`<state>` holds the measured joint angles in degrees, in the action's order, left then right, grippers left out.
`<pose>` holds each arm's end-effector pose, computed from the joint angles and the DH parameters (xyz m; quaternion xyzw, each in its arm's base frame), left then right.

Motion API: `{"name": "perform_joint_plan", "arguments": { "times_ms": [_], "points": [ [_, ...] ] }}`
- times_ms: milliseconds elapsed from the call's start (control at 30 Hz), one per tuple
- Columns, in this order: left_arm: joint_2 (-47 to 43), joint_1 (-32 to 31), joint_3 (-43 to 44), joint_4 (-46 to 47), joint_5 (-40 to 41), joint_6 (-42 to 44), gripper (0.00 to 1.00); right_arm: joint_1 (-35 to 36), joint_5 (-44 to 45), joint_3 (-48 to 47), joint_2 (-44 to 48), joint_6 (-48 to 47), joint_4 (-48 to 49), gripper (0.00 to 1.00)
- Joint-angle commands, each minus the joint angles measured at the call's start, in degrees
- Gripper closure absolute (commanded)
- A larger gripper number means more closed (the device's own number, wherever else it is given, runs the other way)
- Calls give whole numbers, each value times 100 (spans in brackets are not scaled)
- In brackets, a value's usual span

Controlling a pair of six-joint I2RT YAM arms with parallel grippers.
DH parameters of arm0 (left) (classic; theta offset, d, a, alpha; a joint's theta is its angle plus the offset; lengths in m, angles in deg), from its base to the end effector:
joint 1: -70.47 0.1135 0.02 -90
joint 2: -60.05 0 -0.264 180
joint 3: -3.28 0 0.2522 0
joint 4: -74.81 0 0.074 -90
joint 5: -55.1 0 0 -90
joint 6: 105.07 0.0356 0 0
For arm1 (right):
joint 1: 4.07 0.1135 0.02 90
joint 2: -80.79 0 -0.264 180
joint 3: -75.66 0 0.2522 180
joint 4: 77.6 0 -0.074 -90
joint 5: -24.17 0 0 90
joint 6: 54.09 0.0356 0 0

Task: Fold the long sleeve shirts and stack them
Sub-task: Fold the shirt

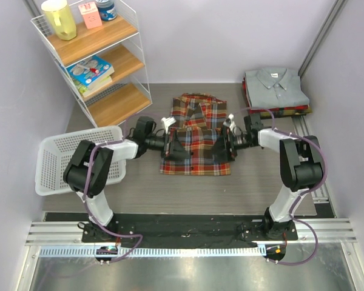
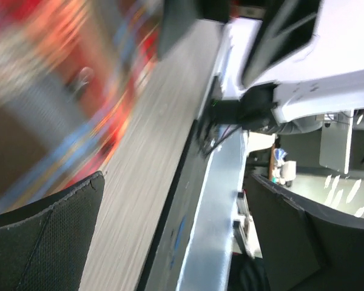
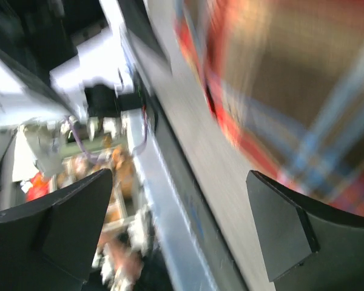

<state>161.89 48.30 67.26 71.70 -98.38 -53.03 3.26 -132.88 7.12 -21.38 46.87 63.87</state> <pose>0.3039 -0.1582 0.1582 0.1099 0.7964 -0.5910 0.0656 0.3058 0.0724 0.1482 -0.0595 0.8259 0.5592 0.0409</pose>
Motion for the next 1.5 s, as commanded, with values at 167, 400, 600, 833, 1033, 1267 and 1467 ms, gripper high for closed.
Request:
{"name": "perform_joint_plan", "arguments": {
  "times_ms": [167, 400, 600, 833, 1033, 1267, 1467],
  "points": [
    [1723, -841, 1332, 3680, 967, -2646, 0, -39, 815, -1034, -1014, 3070, 3786, 1],
    [2525, -736, 1034, 3067, 1882, -2191, 0, -39, 1062, -903, -1946, 2886, 3832, 2],
    [1676, -718, 1191, 2558, 1682, -1892, 0, -39, 869, -1410, -1667, 2324, 2918, 2],
    [1161, -368, 2237, 227, 2006, -521, 0, -30, 860, -2247, -1323, 1857, 1915, 2],
    [2137, -33, 2747, 333, 1875, -722, 0, 14, 921, -2378, -1997, 1919, 2232, 2],
    [2596, 143, 2792, 506, 2191, -687, 0, -65, 1194, -3037, -2861, 1016, 1459, 4],
    [1603, 178, 2537, 95, 1946, 147, 0, -56, 1080, -3714, -2546, 398, 422, 5]
  ]
}}
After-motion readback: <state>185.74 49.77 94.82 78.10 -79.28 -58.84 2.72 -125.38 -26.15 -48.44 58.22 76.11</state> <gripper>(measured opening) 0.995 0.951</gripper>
